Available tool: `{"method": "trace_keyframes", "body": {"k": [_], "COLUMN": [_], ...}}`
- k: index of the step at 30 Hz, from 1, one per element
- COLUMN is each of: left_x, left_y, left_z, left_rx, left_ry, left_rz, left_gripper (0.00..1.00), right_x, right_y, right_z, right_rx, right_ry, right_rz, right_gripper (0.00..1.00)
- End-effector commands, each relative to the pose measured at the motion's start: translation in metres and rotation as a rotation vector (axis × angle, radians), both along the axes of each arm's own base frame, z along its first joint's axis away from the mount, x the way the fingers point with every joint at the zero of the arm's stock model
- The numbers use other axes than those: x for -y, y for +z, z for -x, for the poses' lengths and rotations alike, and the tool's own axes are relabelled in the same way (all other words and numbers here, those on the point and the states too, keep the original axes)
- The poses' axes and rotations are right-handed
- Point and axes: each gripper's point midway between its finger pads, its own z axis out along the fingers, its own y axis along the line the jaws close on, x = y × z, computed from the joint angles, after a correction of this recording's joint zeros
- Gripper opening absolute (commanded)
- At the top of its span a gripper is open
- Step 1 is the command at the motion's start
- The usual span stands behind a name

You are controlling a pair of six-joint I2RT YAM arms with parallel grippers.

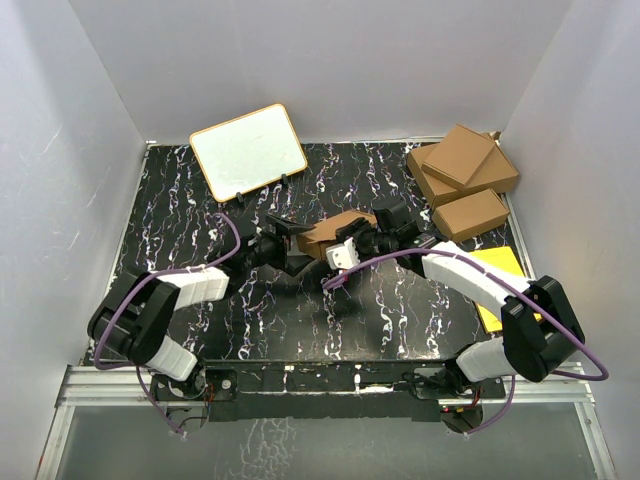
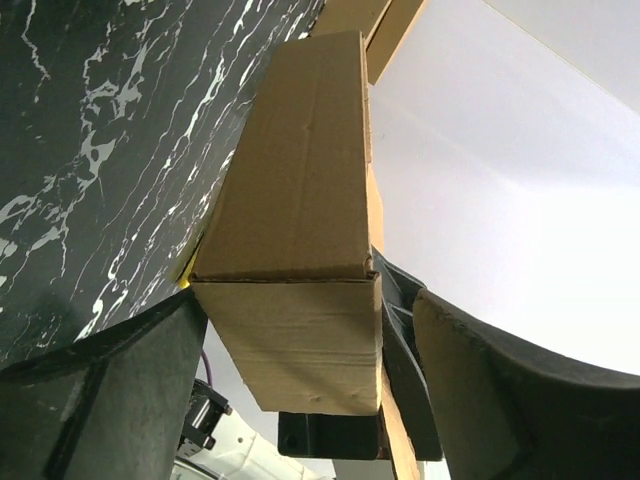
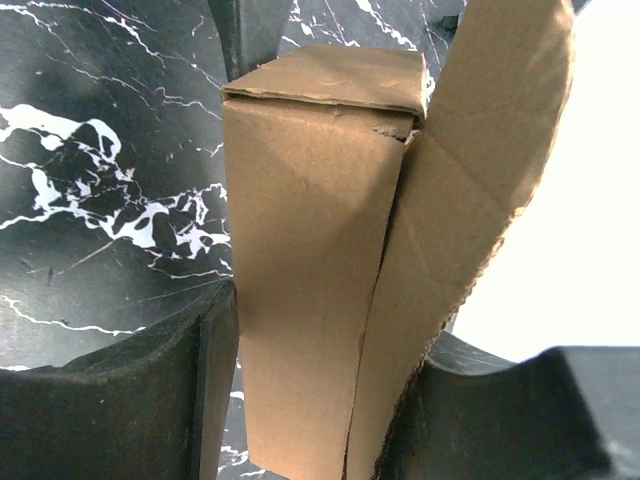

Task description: Fold the paper box

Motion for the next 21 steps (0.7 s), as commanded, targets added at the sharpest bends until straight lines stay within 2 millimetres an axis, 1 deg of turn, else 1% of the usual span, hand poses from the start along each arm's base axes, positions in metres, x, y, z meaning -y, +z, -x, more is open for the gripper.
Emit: {"method": "trace_keyframes", "body": {"k": [1,2,4,11,17,18,21], "left_x": [-0.007,-0.009,-0.014,-0.032,-0.058,-0.063,-0.075], "left_y": [0.024,0.024,0.026,0.040,0.050,0.056,0.063], "left_z": [0.004,0.005,0.007,0.015,0.027,0.030,0.035], "left_rx": [0.078,0.080,0.090,0.159,0.244,0.275,0.363], "left_ry": [0.002,0.006,0.011,0.038,0.093,0.104,0.110], "left_rz": [0.018,0.006,-0.015,-0.078,-0.184,-0.199,-0.286], "left_gripper": [0.84,0.91,0.97,0.97,0.97,0.97,0.97], "right_x": [-0.014,-0.014,-0.015,-0.016,-0.016,-0.017,-0.018], "right_y": [0.040,0.040,0.041,0.042,0.043,0.045,0.050], "right_z": [-0.002,-0.001,-0.001,0.002,0.005,0.006,0.007], "right_rx": [0.024,0.013,-0.010,-0.090,-0.170,-0.182,-0.252], "right_ry": [0.011,0.009,-0.001,-0.028,-0.059,-0.064,-0.090], "right_rz": [-0.098,-0.101,-0.109,-0.132,-0.148,-0.156,-0.185], "right_gripper": [0.47,0.47,0.47,0.46,0.46,0.46,0.47]}}
